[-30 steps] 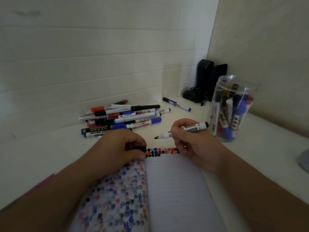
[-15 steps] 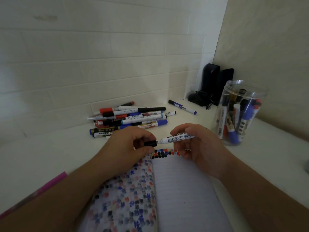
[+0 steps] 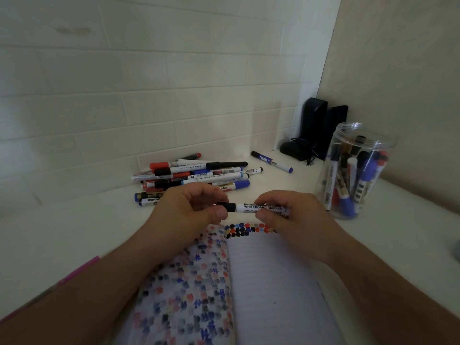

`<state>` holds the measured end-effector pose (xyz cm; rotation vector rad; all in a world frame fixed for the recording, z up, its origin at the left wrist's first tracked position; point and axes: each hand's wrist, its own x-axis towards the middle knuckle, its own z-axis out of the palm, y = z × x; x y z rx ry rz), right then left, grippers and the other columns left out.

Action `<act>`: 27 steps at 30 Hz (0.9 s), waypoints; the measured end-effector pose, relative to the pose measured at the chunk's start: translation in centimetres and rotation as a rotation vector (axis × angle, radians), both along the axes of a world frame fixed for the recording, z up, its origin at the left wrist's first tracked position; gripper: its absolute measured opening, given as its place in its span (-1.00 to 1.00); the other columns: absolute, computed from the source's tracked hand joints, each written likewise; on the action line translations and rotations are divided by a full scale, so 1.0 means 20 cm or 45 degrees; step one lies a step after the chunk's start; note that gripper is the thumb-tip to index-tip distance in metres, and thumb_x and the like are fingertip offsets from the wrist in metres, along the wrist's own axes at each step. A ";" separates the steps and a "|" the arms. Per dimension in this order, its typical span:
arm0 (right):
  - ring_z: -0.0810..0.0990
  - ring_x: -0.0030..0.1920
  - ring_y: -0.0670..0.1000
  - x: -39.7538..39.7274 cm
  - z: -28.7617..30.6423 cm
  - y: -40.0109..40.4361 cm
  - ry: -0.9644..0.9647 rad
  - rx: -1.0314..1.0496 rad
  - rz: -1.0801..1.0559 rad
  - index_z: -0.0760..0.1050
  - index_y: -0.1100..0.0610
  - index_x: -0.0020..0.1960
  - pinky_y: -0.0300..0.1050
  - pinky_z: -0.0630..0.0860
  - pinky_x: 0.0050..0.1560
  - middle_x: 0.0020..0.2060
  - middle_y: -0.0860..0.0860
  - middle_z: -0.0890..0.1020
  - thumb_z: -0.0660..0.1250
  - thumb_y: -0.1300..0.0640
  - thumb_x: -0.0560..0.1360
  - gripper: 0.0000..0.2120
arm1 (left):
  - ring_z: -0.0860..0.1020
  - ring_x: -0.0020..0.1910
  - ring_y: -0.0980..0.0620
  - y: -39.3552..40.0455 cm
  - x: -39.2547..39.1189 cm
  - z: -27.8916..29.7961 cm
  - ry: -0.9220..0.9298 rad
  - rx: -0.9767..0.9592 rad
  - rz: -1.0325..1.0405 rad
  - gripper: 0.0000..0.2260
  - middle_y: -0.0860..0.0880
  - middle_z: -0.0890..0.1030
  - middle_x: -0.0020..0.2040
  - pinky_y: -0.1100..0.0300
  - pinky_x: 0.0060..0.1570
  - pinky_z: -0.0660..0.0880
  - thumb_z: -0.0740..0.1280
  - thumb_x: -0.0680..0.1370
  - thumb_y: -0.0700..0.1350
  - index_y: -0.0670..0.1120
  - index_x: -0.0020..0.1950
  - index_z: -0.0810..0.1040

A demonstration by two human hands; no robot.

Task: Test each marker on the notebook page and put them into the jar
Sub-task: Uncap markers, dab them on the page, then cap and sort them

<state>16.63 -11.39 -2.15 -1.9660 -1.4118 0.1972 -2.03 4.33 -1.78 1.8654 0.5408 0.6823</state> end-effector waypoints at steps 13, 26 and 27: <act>0.53 -0.14 -0.22 -0.01 0.03 0.02 -0.280 -0.007 -0.076 0.62 -0.13 0.16 -0.19 0.48 -0.06 -0.20 -0.20 0.59 0.27 -0.21 0.61 -0.74 | 0.69 -0.22 0.04 0.01 0.01 -0.03 0.089 0.014 -0.005 -0.86 0.00 0.74 -0.11 0.23 -0.17 0.62 0.31 0.64 -0.21 -0.02 0.09 0.63; 0.53 -0.29 -0.18 -0.01 -0.02 0.04 -0.438 0.089 -0.015 0.65 -0.16 0.03 -0.26 0.38 -0.26 -0.33 -0.16 0.61 0.06 -0.42 0.58 -0.51 | 0.49 -0.22 0.28 -0.02 0.02 -0.06 0.435 0.725 -0.072 -0.82 0.08 0.53 -0.28 0.40 -0.22 0.39 0.11 0.71 -0.01 0.06 0.07 0.50; 0.53 -0.30 -0.17 -0.01 -0.02 0.04 -0.441 0.103 -0.012 0.65 -0.16 0.02 -0.27 0.36 -0.27 -0.34 -0.16 0.60 0.06 -0.41 0.57 -0.51 | 0.48 -0.24 0.28 -0.02 0.03 -0.06 0.427 0.735 -0.068 -0.83 0.07 0.51 -0.29 0.38 -0.24 0.39 0.11 0.71 -0.01 0.04 0.06 0.48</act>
